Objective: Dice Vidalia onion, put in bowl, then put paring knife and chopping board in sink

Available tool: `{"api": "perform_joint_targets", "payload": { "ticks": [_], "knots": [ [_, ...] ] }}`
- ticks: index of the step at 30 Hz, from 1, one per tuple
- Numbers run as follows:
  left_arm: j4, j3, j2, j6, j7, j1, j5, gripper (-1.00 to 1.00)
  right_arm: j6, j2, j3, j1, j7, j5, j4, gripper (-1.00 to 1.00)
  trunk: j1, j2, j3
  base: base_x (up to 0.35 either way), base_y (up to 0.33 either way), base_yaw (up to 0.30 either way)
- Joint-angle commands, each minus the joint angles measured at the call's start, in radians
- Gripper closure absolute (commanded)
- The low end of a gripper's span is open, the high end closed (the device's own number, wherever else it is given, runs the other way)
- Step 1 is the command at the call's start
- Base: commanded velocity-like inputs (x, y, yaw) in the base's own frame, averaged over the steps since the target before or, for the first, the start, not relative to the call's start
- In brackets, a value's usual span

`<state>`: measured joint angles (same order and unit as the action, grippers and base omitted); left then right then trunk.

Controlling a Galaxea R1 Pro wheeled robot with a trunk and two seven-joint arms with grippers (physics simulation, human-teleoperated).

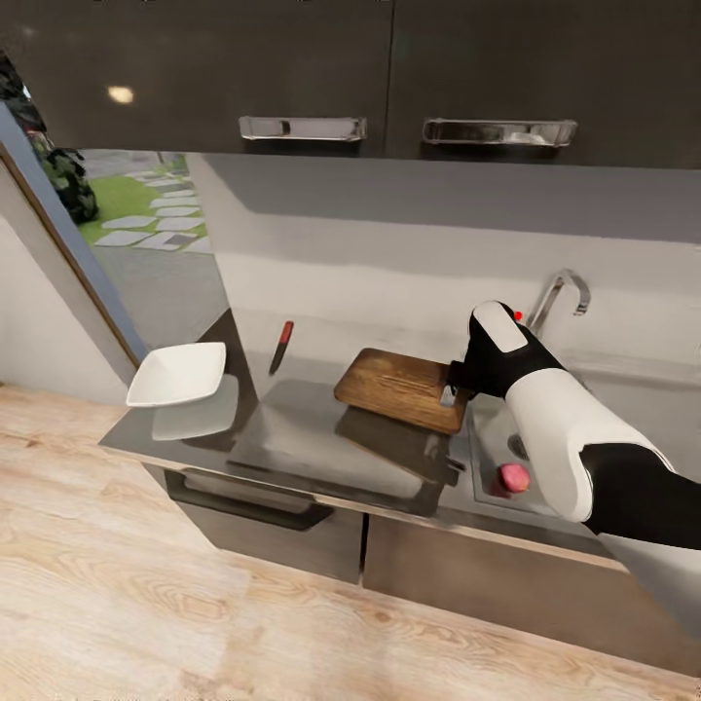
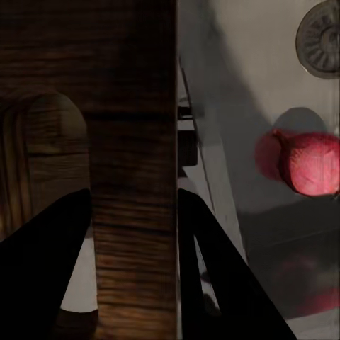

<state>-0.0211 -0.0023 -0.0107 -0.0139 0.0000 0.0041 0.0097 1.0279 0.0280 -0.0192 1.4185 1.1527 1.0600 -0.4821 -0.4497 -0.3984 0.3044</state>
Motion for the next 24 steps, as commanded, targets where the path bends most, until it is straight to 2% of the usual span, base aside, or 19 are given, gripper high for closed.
{"api": "perform_joint_targets", "payload": {
  "ticks": [1,7,24],
  "knots": [
    [-0.002,0.0,0.0,-0.001,0.0,0.0,0.001,-1.0,0.006,0.0,-0.002,0.0,0.009,0.01,-0.001,1.0,0.0,-0.002,0.002,-0.113,-0.249,0.003],
    [-0.001,0.0,0.0,-0.001,0.0,0.001,0.001,-1.0,0.007,0.0,-0.004,0.0,-0.047,0.01,-0.001,1.0,0.0,-0.002,0.002,-0.028,-0.085,0.001],
    [-0.002,0.0,0.0,-0.001,0.0,0.0,0.001,-1.0,0.015,0.0,-0.004,0.0,-0.054,0.01,0.003,1.0,0.0,-0.002,0.002,-0.001,-0.002,0.0]
  ]
}}
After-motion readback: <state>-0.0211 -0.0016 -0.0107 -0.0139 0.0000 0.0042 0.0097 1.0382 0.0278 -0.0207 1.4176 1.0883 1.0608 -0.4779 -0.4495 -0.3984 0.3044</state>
